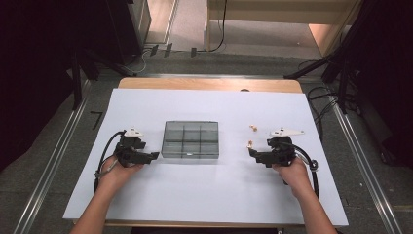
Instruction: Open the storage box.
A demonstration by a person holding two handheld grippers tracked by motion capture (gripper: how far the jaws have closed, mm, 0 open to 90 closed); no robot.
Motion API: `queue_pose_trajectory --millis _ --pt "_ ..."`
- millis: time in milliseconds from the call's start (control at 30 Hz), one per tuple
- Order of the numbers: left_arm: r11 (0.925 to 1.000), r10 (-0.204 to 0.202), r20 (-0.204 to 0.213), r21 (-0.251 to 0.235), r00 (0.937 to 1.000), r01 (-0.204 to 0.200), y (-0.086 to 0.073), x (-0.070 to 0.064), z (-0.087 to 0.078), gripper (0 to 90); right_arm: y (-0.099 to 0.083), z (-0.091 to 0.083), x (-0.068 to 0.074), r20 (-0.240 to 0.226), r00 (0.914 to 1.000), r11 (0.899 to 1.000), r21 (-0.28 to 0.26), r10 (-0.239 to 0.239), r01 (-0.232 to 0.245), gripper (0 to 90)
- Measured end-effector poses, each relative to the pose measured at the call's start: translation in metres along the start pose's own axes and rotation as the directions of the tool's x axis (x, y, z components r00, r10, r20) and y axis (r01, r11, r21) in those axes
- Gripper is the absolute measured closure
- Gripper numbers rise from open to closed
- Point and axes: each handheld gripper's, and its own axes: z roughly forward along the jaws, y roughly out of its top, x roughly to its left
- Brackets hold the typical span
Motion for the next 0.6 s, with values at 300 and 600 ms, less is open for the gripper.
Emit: queue_pose_trajectory --millis 300,600 --pt "0.9986 0.025 0.034 -0.048 0.9991 -0.023 0.004 -0.003 -0.011 35.7 0.005 -0.003 0.008 -0.009 1.0 1.0 -0.016 0.002 -0.002 13.8" --pt "0.9982 0.016 0.067 -0.059 0.9976 -0.012 0.006 -0.001 -0.017 44.6 0.01 -0.008 0.011 -0.063 0.9976 0.999 -0.043 0.029 -0.032 14.0"
